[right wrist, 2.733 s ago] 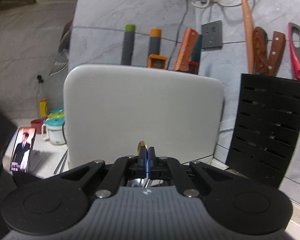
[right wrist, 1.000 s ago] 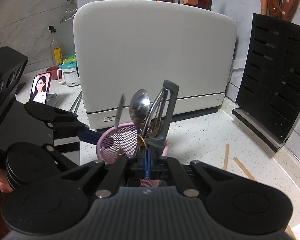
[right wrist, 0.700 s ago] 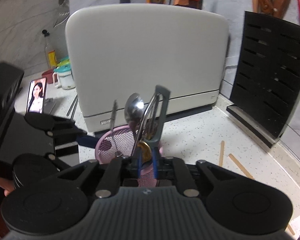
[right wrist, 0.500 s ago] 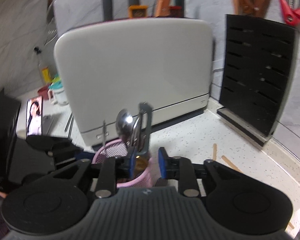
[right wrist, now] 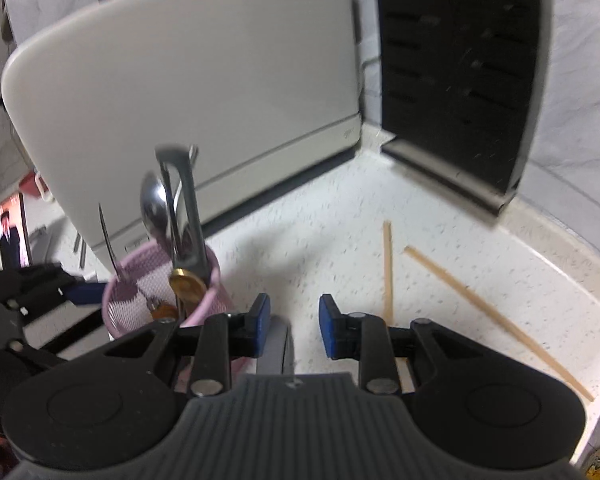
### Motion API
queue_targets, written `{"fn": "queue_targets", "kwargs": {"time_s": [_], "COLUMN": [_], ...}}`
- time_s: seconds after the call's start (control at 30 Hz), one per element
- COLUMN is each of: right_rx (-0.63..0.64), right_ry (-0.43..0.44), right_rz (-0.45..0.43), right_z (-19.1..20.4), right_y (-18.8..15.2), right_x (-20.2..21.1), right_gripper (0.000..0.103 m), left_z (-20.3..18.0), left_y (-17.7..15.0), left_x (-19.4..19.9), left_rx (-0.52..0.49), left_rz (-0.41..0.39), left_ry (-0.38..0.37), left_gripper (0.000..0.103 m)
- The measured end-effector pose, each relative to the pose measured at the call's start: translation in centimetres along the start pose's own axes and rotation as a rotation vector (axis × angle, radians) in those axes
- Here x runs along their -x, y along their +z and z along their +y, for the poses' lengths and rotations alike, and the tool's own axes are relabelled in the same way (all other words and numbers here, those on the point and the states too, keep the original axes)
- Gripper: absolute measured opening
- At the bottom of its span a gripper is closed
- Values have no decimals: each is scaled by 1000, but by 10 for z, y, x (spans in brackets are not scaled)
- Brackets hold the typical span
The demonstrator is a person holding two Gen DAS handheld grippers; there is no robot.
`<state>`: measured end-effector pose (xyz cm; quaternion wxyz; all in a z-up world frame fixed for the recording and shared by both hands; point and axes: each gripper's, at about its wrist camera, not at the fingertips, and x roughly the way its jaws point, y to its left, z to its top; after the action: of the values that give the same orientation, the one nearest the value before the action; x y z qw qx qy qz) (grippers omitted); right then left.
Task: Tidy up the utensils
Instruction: 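Open the right gripper and withdraw it from the cup, then move the right gripper down to the grey-handled utensil and grasp it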
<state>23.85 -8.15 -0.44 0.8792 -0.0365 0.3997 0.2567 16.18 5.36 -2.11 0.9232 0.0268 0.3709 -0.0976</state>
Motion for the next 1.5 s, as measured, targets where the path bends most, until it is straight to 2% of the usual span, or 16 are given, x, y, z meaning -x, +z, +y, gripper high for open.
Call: {"fn": "queue_targets", "kwargs": {"time_s": [0.33,0.53,0.83,1.2,1.5], "right_rx": [57,70,97,177,167], "right_ry": [7,-3,-30,-66,-69], "right_rz": [141,187,213,193,189], "right_z": [14,17,20,29,28], "right_y": [-10,-13,-15,-20,-21], "right_x": [-44,-62,-80,-77,-76], "right_gripper": [25,25,26,26,25], "left_z": [7,9,9,8,8], "left_y": [-3,-4,-3,-4,-4], "left_x": [4,5,5,5,5], "left_rx": [4,5,5,4,4], "left_rz": [-3,-3,-4,-4,-6], "left_ry": [-4,-12,-9,-3,-3], "left_gripper": [83,82,82,82,86]}}
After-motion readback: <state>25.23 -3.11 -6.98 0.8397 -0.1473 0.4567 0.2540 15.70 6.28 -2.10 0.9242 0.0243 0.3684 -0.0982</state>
